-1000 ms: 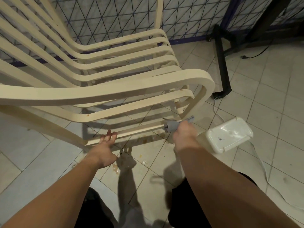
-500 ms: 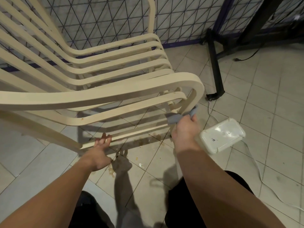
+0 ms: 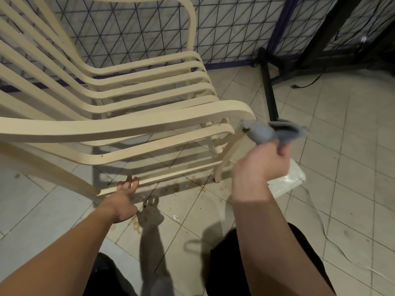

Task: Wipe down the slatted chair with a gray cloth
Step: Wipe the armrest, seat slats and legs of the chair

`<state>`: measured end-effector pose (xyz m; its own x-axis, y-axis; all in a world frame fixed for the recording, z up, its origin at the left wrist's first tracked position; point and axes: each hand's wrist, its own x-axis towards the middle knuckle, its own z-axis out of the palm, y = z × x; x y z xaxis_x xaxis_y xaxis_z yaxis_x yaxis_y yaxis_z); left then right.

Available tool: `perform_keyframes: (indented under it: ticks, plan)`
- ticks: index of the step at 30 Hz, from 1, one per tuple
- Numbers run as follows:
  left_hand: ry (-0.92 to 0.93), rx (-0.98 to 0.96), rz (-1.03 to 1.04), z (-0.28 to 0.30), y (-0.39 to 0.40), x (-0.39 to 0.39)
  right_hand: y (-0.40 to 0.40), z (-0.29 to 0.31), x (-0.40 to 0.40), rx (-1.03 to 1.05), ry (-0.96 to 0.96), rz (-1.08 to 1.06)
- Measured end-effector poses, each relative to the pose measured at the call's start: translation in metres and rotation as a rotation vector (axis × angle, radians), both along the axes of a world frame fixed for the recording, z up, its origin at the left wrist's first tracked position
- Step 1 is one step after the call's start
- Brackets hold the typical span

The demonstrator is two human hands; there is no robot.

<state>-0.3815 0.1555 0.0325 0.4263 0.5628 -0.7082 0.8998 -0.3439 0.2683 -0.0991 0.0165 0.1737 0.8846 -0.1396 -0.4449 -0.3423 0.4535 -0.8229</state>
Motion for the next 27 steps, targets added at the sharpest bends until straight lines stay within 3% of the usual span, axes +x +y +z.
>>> perform_keyframes:
  ticks: [6,9,12,15,17,19,23,27]
  plan:
    - [0.006,0.031,-0.009,0.0,-0.002,-0.001,-0.002,-0.052,-0.012,-0.207,0.201,0.125]
    - [-0.003,0.027,0.006,0.003,-0.003,0.0,0.015,-0.067,-0.042,-0.372,0.124,0.418]
    - [-0.005,0.024,0.002,0.003,-0.003,0.0,0.016,-0.075,-0.082,-0.366,0.088,0.655]
    - [0.005,0.018,-0.006,0.002,-0.002,0.0,0.003,-0.113,-0.089,-0.097,0.433,0.595]
    - [0.007,0.018,-0.006,0.0,-0.002,-0.001,-0.015,-0.132,-0.078,-0.278,0.541,0.58]
    - [-0.002,0.018,-0.003,-0.001,-0.001,-0.001,-0.021,-0.137,-0.056,-0.463,0.508,0.588]
    - [0.002,0.018,-0.004,0.001,-0.001,-0.001,0.002,-0.137,-0.036,-0.529,0.278,0.612]
    - [-0.02,0.021,0.002,0.002,-0.002,-0.002,0.038,-0.14,-0.082,-0.618,0.178,0.626]
